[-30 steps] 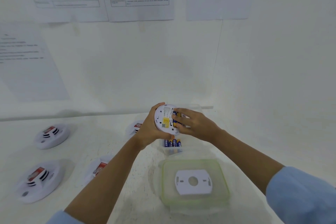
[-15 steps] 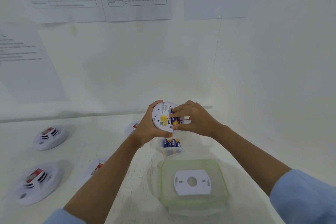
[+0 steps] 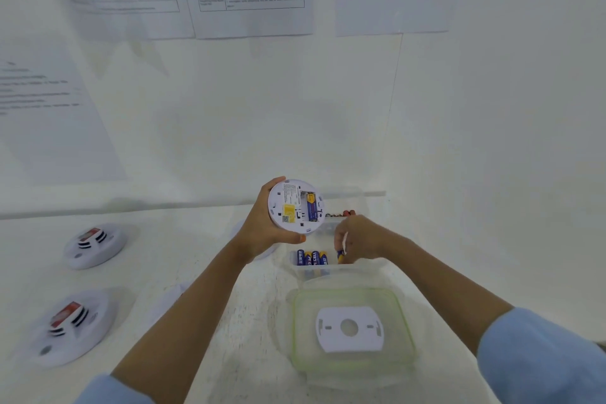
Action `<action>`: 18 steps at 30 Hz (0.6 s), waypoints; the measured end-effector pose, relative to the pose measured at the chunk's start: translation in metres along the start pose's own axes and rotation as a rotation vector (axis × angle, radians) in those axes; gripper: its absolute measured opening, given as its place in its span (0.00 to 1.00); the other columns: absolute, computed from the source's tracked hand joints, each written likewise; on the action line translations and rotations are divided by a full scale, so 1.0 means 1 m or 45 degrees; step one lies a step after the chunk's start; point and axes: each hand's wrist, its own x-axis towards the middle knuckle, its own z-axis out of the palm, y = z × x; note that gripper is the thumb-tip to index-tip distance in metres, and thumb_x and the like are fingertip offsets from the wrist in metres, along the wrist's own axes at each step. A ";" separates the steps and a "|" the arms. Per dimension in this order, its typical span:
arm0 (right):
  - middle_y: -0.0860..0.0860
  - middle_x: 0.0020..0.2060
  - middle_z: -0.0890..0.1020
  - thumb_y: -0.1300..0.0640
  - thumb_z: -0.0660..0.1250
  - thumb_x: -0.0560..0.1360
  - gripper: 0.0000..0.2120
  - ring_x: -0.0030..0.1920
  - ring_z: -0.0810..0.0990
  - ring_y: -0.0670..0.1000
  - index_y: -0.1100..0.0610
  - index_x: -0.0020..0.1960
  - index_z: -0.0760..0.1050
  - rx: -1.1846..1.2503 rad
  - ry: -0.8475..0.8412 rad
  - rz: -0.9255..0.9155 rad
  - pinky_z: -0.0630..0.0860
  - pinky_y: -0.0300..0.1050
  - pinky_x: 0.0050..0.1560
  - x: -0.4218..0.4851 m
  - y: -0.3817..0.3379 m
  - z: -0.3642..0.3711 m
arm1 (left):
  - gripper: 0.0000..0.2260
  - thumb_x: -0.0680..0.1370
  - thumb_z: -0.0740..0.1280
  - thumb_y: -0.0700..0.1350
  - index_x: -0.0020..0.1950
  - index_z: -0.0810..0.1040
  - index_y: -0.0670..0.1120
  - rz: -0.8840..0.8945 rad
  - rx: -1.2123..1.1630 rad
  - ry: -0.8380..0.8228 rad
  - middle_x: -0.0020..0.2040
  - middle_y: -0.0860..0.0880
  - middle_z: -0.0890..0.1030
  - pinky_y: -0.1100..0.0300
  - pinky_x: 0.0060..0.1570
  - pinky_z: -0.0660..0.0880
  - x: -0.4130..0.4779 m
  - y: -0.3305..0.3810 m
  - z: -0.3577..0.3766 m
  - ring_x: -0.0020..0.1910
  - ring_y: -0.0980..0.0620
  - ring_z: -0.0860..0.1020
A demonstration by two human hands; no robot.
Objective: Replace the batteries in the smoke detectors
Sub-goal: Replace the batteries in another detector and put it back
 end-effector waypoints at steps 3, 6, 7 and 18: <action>0.46 0.30 0.74 0.66 0.72 0.68 0.10 0.31 0.72 0.45 0.55 0.35 0.74 -0.070 0.025 -0.039 0.70 0.31 0.33 0.008 0.004 0.007 | 0.46 0.55 0.77 0.37 0.69 0.59 0.50 -0.005 0.015 -0.010 0.62 0.56 0.69 0.69 0.52 0.74 -0.001 -0.002 0.001 0.61 0.59 0.71; 0.51 0.36 0.78 0.67 0.71 0.68 0.03 0.39 0.77 0.50 0.62 0.41 0.80 -0.060 0.024 -0.090 0.76 0.39 0.43 0.013 0.005 0.010 | 0.46 0.56 0.77 0.37 0.69 0.59 0.50 -0.007 0.021 -0.019 0.61 0.57 0.69 0.70 0.51 0.74 -0.001 -0.005 0.002 0.60 0.61 0.71; 0.51 0.37 0.78 0.67 0.71 0.68 0.04 0.41 0.77 0.50 0.65 0.43 0.80 -0.071 0.010 -0.098 0.76 0.40 0.45 0.013 0.005 0.011 | 0.45 0.56 0.77 0.37 0.69 0.59 0.50 -0.009 0.020 -0.022 0.61 0.57 0.70 0.70 0.50 0.74 -0.001 -0.006 0.002 0.60 0.61 0.71; 0.49 0.41 0.73 0.58 0.63 0.76 0.04 0.36 0.71 0.44 0.57 0.49 0.73 0.257 0.672 -0.247 0.68 0.36 0.38 -0.002 -0.033 -0.020 | 0.45 0.56 0.77 0.37 0.68 0.59 0.50 0.020 0.009 -0.014 0.61 0.56 0.70 0.64 0.54 0.77 0.005 -0.005 0.008 0.60 0.55 0.72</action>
